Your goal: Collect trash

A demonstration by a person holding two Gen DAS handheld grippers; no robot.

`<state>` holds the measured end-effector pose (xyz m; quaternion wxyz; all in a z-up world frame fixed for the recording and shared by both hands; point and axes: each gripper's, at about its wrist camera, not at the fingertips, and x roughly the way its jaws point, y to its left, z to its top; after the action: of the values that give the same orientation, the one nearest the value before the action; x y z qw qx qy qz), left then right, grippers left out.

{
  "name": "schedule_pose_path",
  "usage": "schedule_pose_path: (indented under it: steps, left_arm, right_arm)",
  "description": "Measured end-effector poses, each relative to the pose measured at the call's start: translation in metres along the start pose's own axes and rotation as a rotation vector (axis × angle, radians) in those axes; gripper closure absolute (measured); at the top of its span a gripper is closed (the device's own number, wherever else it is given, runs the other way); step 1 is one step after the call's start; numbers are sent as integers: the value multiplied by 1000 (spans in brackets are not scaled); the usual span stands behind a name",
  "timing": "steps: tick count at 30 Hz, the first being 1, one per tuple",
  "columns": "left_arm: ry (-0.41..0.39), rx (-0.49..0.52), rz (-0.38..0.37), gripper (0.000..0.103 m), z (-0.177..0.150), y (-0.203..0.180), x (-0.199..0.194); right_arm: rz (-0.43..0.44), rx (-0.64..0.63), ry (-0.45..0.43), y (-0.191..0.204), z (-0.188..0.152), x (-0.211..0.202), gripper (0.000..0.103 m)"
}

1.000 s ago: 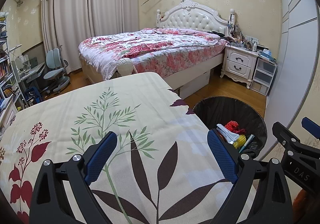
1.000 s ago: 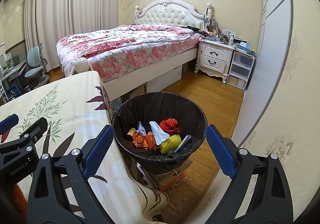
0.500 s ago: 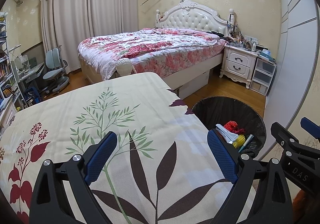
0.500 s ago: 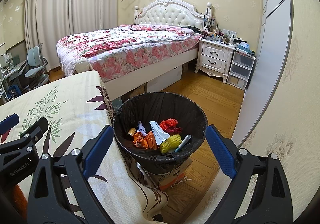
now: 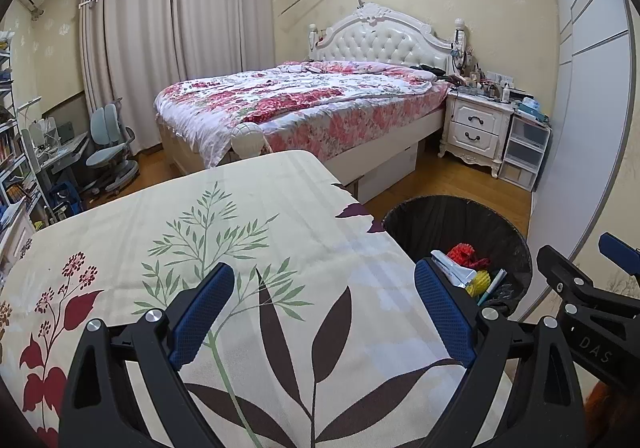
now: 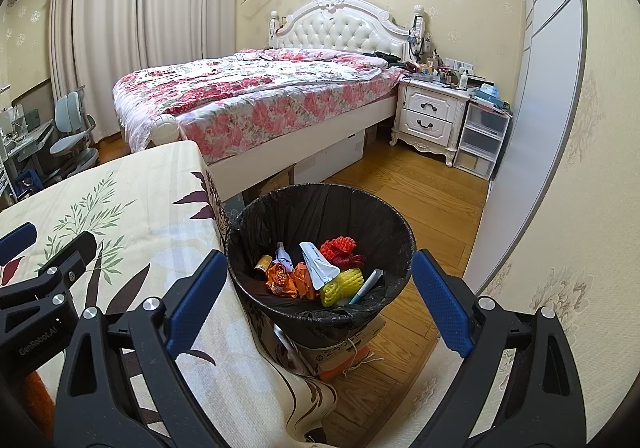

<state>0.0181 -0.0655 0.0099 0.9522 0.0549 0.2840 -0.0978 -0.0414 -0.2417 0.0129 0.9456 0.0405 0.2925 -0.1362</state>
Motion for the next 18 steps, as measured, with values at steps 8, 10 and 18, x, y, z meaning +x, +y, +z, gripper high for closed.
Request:
schedule_pose_path:
  steps: [8, 10, 18]
  left_arm:
    - [-24, 4, -5, 12, 0, 1, -4]
    - [-29, 8, -2, 12, 0, 0, -4]
    - [-26, -1, -27, 12, 2, 1, -2]
  right_arm:
    - [-1, -1, 0, 0, 0, 0, 12]
    - [0, -1, 0, 0, 0, 0, 12]
    - [1, -4, 2, 0, -1, -2, 12]
